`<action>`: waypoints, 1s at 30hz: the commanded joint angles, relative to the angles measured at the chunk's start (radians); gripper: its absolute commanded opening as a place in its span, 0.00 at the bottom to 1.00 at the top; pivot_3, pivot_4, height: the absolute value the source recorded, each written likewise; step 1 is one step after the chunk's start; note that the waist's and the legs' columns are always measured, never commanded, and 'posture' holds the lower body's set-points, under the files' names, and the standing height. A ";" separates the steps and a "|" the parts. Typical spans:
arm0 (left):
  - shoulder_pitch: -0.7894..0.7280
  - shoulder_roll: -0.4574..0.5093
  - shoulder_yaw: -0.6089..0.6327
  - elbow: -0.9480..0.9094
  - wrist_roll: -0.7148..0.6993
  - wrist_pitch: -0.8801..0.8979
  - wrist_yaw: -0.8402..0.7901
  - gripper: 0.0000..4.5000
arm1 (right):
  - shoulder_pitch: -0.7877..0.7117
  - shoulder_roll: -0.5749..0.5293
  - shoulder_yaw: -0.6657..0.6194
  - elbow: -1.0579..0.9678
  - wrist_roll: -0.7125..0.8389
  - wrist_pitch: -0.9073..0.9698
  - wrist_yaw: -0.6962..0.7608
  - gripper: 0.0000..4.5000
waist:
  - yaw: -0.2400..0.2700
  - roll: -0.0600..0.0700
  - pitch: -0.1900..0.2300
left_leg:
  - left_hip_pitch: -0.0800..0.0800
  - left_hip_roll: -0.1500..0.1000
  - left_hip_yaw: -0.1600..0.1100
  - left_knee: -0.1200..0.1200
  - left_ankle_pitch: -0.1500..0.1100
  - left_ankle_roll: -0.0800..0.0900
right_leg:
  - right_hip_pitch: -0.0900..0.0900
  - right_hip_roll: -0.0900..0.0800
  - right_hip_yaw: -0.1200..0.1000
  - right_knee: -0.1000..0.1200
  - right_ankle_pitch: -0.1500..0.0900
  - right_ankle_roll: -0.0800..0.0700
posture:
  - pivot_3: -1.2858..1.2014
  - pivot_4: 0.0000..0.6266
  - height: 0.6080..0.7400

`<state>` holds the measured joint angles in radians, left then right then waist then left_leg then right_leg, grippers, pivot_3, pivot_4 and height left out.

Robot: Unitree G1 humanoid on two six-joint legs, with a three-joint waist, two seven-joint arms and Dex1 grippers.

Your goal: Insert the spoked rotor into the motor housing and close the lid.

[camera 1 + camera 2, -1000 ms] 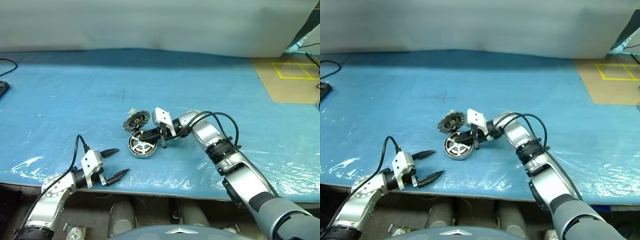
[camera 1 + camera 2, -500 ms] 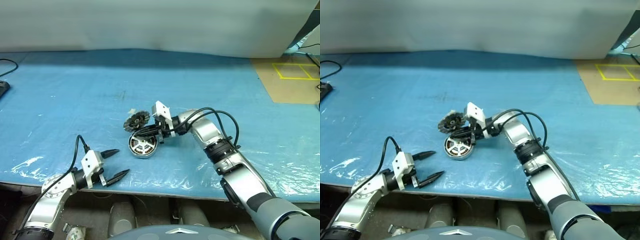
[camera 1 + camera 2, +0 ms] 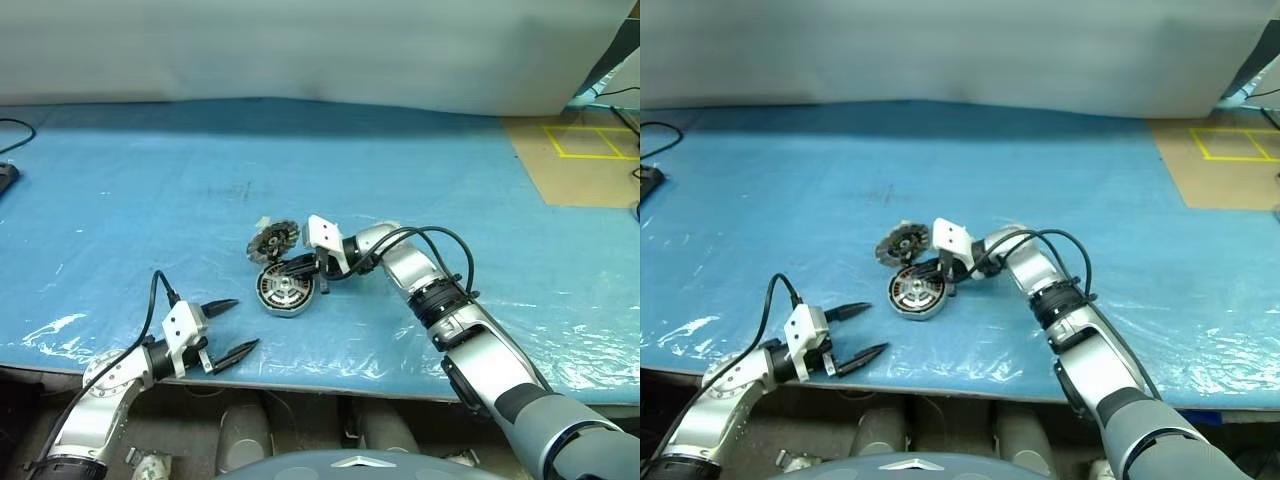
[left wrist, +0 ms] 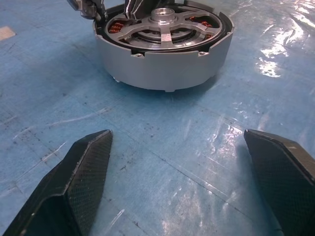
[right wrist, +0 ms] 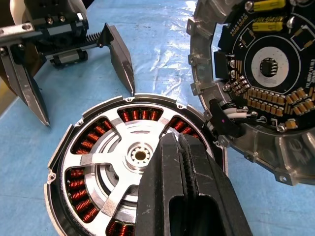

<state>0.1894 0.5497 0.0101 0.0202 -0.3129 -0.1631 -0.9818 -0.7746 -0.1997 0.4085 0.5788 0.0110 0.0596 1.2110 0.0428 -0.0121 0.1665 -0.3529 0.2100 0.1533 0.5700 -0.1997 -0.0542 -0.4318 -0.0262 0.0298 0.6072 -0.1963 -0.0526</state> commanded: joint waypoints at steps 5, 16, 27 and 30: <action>-0.011 0.016 0.075 -0.066 -0.061 0.067 0.042 1.00 | 0.014 0.002 -0.110 -0.130 0.156 0.158 0.057 0.00 | 0.001 0.000 0.000 | -0.001 0.000 0.000 0.000 0.000 0.000 | -0.001 0.000 0.000 0.000 0.000 0.000 | 0.52 0.24 1.00; -0.167 0.024 0.180 -0.059 -0.160 0.267 0.120 1.00 | 0.082 -0.133 -0.236 -0.276 0.211 0.274 -0.026 0.00 | 0.007 0.000 0.000 | -0.003 -0.001 0.000 0.000 0.000 0.000 | -0.002 0.000 0.000 -0.001 0.000 0.000 | 0.52 0.24 1.00; -0.554 -0.051 0.094 0.247 -0.059 0.237 0.116 0.16 | 0.207 -0.260 -0.286 -0.389 0.236 0.330 -0.061 0.00 | 0.009 0.000 0.000 | -0.006 -0.002 -0.001 0.001 0.002 -0.003 | -0.004 0.000 0.000 -0.001 0.000 0.000 | 0.52 0.24 1.00; -0.687 -0.081 0.082 0.410 -0.025 0.198 0.110 0.01 | 0.260 -0.285 -0.282 -0.440 0.246 0.344 -0.050 0.00 | 0.009 0.000 0.000 | -0.008 -0.002 -0.001 0.001 0.002 -0.003 | -0.005 0.000 0.000 -0.001 0.000 0.000 | 0.52 0.24 1.00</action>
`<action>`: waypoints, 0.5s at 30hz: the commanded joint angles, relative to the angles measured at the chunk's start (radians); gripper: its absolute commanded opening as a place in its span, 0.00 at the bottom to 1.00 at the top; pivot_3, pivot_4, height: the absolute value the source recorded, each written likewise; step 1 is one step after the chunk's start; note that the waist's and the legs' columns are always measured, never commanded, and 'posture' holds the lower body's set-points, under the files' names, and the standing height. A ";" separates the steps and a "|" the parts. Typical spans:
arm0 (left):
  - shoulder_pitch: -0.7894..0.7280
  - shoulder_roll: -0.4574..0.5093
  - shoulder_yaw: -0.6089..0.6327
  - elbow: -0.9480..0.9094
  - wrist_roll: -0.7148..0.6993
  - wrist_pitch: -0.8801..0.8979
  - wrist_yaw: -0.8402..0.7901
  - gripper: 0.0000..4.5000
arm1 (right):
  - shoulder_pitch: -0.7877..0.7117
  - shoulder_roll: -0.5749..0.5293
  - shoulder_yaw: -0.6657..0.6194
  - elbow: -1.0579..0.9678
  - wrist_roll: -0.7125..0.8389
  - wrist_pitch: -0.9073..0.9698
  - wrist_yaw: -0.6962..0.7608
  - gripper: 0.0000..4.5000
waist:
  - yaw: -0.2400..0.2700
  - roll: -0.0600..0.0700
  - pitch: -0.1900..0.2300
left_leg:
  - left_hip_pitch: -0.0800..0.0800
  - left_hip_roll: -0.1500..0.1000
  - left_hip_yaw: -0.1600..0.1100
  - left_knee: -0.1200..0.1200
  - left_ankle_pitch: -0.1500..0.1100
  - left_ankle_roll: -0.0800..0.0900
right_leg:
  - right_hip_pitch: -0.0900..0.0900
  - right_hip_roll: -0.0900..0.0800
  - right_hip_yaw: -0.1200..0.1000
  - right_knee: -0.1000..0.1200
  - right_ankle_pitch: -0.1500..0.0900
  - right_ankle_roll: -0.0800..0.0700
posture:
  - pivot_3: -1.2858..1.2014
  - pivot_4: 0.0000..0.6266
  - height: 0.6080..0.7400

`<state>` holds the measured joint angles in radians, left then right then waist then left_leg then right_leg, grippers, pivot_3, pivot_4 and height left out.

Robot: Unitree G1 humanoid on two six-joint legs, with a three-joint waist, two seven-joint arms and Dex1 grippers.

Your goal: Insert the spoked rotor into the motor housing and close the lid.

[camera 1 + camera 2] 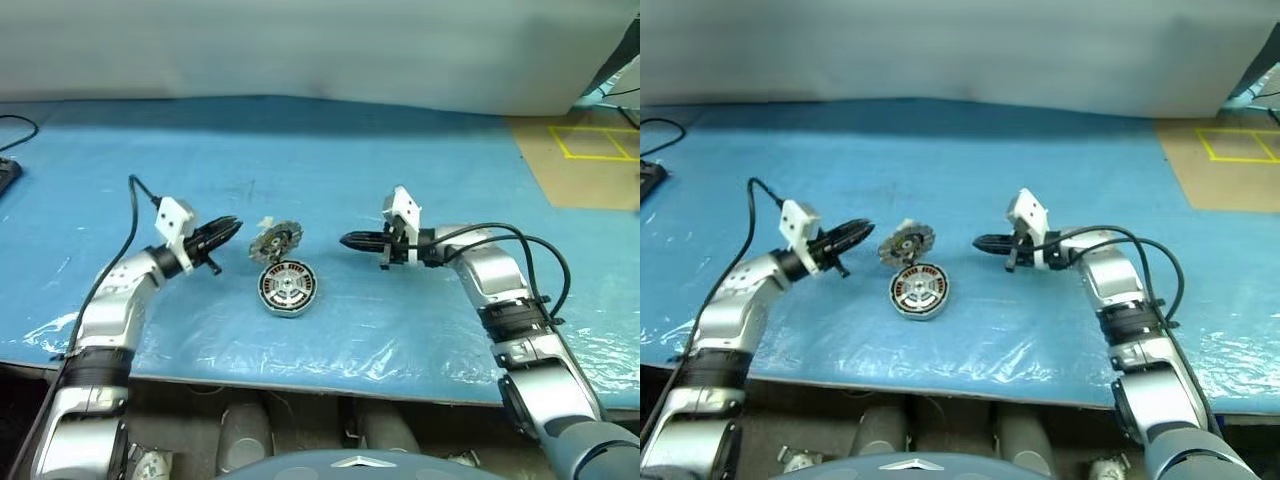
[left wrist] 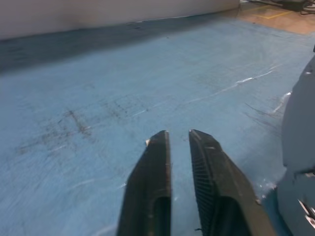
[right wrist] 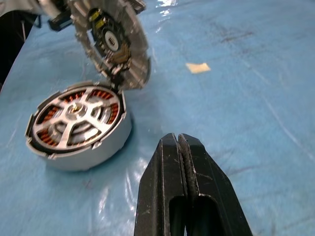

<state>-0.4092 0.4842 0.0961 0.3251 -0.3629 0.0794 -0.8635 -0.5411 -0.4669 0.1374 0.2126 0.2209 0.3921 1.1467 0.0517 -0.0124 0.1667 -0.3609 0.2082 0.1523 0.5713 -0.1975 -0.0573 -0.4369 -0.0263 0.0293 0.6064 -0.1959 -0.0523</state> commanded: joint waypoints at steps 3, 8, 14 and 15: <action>-0.202 -0.061 0.005 0.227 -0.004 -0.063 -0.074 0.01 | 0.060 -0.023 -0.011 -0.114 0.053 0.030 0.013 0.00 | 0.000 0.000 0.000 | -0.002 0.000 -0.001 0.001 0.000 0.000 | -0.001 0.000 0.000 0.000 0.000 0.000 | 0.52 0.24 1.00; -0.361 -0.127 -0.024 0.369 -0.031 -0.044 -0.283 0.01 | 0.108 -0.028 -0.007 -0.162 0.074 0.031 0.018 0.00 | 0.017 -0.001 0.000 | -0.003 -0.001 -0.001 0.002 0.000 0.000 | -0.001 -0.001 -0.001 0.000 0.000 0.000 | 0.52 0.24 1.00; -0.485 -0.174 -0.013 0.489 -0.039 -0.027 -0.426 0.01 | 0.126 -0.037 0.000 -0.148 0.055 -0.005 0.000 0.00 | 0.023 -0.001 0.001 | -0.004 -0.001 -0.002 0.002 0.000 0.000 | -0.001 -0.001 -0.001 0.000 0.000 0.000 | 0.52 0.24 1.00; -0.496 -0.179 -0.017 0.488 -0.050 0.012 -0.465 0.01 | 0.126 -0.038 0.001 -0.146 0.047 -0.009 -0.010 0.00 | 0.024 -0.001 0.001 | -0.004 -0.001 -0.002 0.002 0.000 0.000 | -0.001 -0.001 -0.001 0.000 0.000 0.000 | 0.52 0.24 1.00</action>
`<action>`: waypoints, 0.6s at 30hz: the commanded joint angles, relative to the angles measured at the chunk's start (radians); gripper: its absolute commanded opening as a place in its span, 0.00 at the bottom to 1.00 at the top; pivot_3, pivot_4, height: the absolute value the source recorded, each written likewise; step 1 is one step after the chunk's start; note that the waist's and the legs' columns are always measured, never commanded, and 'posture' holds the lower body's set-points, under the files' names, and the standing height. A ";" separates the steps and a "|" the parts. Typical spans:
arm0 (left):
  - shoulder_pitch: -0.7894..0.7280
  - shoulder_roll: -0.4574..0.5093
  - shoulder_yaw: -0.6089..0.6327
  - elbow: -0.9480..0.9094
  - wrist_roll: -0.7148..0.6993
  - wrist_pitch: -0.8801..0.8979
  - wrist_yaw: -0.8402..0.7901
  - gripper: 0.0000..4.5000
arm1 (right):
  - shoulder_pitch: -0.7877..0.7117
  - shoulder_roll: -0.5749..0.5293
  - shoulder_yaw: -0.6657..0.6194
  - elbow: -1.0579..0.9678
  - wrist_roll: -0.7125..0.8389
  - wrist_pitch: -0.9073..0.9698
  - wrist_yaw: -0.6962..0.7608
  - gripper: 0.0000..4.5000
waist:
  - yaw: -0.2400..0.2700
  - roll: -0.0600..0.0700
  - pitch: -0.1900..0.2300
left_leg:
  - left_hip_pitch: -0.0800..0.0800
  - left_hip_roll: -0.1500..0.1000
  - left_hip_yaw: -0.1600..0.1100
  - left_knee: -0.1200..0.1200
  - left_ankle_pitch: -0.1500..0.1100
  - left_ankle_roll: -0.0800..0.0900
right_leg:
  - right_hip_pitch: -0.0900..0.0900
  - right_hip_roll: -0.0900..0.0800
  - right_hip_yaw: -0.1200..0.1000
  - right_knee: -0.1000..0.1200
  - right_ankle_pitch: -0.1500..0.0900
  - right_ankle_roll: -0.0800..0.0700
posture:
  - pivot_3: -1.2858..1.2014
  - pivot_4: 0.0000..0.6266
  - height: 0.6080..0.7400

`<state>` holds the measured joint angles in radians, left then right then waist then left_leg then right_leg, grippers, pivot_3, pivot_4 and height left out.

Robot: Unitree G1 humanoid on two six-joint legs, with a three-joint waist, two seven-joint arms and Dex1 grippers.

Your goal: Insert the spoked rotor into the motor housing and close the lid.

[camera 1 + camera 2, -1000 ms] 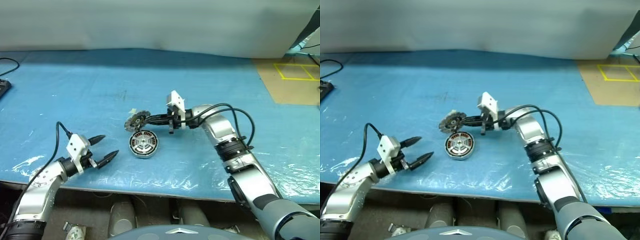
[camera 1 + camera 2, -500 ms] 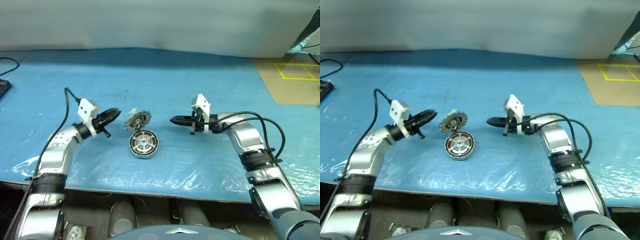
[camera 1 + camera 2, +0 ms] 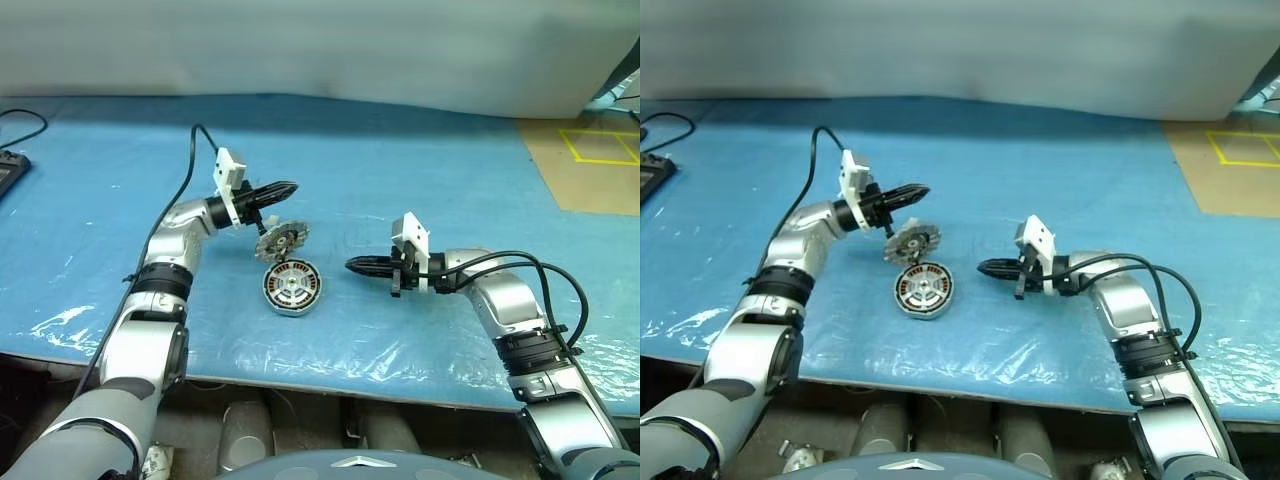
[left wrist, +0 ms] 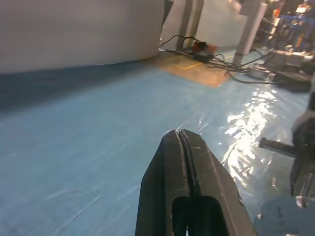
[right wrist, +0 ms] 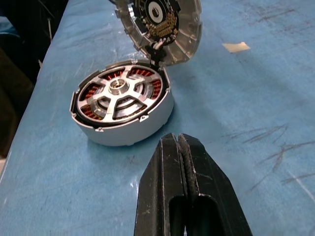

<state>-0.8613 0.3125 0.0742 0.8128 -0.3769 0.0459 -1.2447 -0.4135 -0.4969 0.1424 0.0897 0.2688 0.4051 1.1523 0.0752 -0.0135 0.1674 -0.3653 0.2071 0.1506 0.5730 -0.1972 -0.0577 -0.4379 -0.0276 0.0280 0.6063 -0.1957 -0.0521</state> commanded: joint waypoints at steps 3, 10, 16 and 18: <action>-0.046 -0.016 -0.028 -0.042 -0.055 0.166 -0.192 0.01 | -0.009 -0.007 -0.002 -0.016 -0.020 -0.035 -0.043 0.00 | 0.002 0.000 0.000 | 0.000 0.000 0.000 0.000 0.000 0.000 | 0.000 -0.001 0.000 0.000 0.000 0.000 | 0.52 0.24 1.00; 0.063 0.009 -0.146 -0.169 0.003 0.253 -0.284 0.01 | -0.025 -0.006 -0.029 -0.017 -0.012 -0.041 -0.086 0.00 | 0.001 0.000 0.000 | -0.001 -0.001 0.000 -0.001 0.000 0.000 | 0.000 -0.002 -0.001 0.000 0.000 0.000 | 0.52 0.24 1.00; 0.216 0.024 -0.206 -0.357 -0.010 0.332 -0.305 0.01 | -0.036 -0.016 -0.050 0.007 -0.014 -0.027 -0.118 0.00 | 0.002 0.000 0.001 | -0.001 -0.001 0.000 -0.001 0.000 0.000 | 0.000 -0.003 -0.001 -0.001 0.000 0.000 | 0.52 0.24 1.00; 0.261 0.031 -0.224 -0.410 -0.011 0.352 -0.300 0.01 | -0.042 -0.024 -0.048 0.024 -0.022 -0.034 -0.122 0.00 | 0.001 0.000 0.001 | -0.001 -0.001 0.000 -0.002 0.000 0.000 | -0.001 -0.003 -0.001 -0.001 0.000 0.000 | 0.52 0.24 1.00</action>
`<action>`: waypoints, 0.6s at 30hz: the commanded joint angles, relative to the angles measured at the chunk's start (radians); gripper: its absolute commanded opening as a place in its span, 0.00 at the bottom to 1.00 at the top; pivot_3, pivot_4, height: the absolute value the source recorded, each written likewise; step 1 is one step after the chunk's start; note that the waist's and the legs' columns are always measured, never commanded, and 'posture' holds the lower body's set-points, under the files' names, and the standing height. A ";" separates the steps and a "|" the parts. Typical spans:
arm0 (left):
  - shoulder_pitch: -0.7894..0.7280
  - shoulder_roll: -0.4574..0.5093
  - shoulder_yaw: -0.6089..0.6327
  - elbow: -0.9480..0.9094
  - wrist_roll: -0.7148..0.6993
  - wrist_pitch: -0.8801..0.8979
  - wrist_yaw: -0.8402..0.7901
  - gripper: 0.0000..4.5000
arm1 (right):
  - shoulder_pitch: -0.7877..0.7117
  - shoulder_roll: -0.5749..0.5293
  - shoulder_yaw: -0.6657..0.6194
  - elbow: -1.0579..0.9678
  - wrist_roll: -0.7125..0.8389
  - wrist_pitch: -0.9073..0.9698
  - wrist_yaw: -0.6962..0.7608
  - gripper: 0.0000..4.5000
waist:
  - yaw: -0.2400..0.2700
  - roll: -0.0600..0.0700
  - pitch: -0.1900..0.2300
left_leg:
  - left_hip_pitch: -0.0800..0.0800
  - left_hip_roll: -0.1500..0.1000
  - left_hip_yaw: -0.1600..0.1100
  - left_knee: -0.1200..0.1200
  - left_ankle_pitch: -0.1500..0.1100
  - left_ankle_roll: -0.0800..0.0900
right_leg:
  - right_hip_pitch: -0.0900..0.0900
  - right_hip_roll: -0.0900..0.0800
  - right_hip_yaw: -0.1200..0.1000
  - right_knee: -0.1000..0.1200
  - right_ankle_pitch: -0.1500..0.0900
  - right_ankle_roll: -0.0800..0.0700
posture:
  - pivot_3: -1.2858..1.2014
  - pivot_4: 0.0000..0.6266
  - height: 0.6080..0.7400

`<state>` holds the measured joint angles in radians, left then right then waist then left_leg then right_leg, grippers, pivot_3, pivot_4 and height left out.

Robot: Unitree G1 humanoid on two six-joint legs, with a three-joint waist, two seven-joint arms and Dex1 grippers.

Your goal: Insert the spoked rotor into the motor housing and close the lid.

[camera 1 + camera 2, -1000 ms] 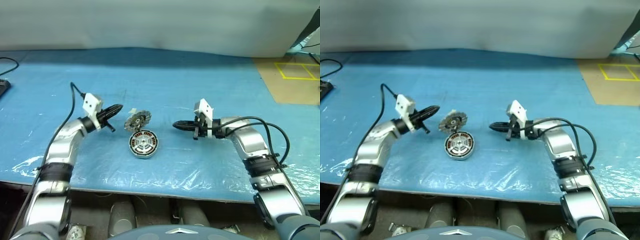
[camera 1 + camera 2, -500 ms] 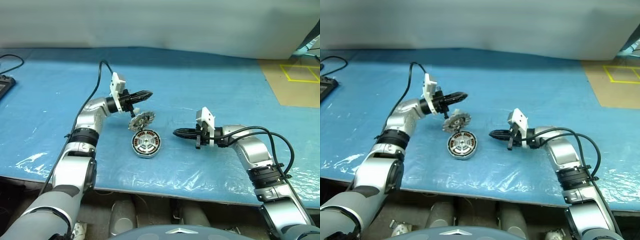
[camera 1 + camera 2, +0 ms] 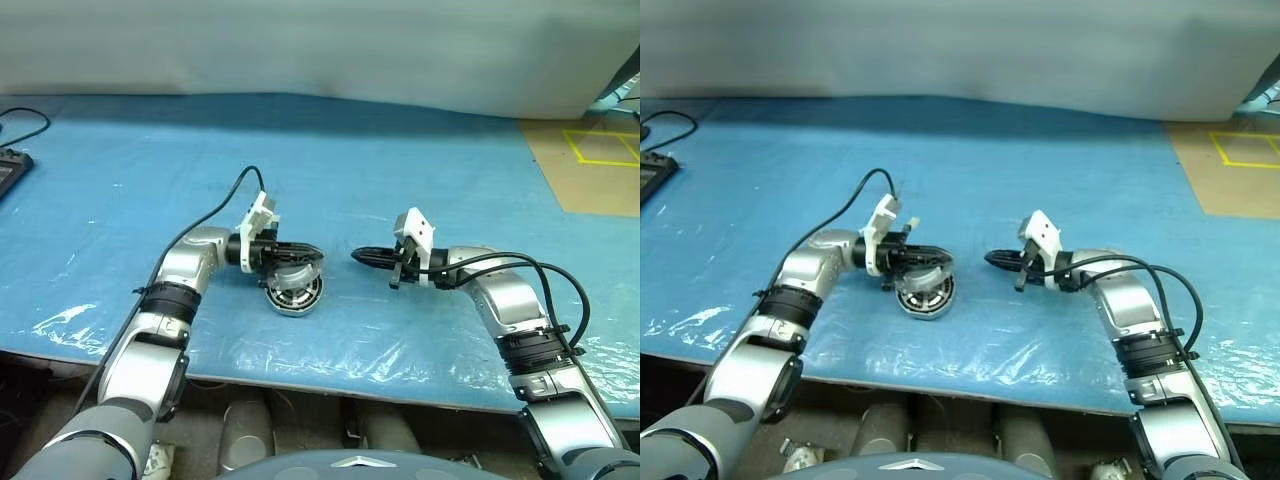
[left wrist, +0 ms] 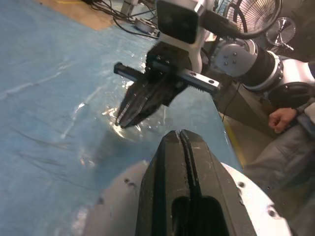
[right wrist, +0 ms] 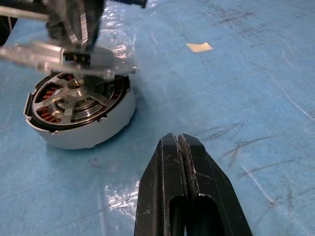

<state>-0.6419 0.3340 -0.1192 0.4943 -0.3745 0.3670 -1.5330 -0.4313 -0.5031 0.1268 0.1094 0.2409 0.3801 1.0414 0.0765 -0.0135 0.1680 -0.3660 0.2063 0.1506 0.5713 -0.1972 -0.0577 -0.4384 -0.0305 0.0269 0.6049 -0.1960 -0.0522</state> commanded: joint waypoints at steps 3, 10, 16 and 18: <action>0.097 0.028 -0.057 -0.155 -0.003 0.043 -0.002 0.01 | -0.033 -0.025 -0.026 0.017 -0.005 -0.023 -0.022 0.00 | -0.004 0.000 0.000 | 0.000 0.000 0.000 0.000 0.000 0.000 | 0.000 0.000 0.000 0.000 0.000 0.000 | 0.52 0.24 1.00; 0.197 0.102 -0.079 -0.226 0.031 0.019 0.044 0.01 | -0.066 0.007 -0.021 0.033 -0.002 -0.062 -0.047 0.00 | -0.010 0.001 0.000 | 0.001 0.000 0.000 -0.001 0.000 0.000 | 0.000 0.000 0.000 0.000 0.000 0.001 | 0.52 0.24 1.00; 0.288 0.119 -0.001 -0.302 -0.011 -0.006 0.147 0.01 | -0.119 0.067 -0.016 0.077 -0.002 -0.127 -0.061 0.00 | -0.017 0.001 0.000 | 0.003 0.000 0.002 -0.003 0.000 0.000 | 0.000 0.000 0.001 -0.001 -0.001 0.001 | 0.52 0.24 1.00; 0.294 0.116 0.040 -0.328 -0.033 -0.012 0.187 0.01 | -0.130 0.081 -0.017 0.084 0.009 -0.136 -0.045 0.00 | -0.018 0.002 0.000 | 0.003 0.000 0.001 -0.003 0.000 0.000 | 0.000 0.000 0.001 0.000 -0.001 0.001 | 0.52 0.24 1.00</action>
<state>-0.3472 0.4397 -0.1273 0.1949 -0.3943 0.3628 -1.3930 -0.5392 -0.4284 0.1261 0.2021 0.2245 0.2702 0.9826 0.0582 -0.0120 0.1683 -0.3637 0.2065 0.1521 0.5681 -0.1974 -0.0575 -0.4386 -0.0303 0.0272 0.6046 -0.1967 -0.0516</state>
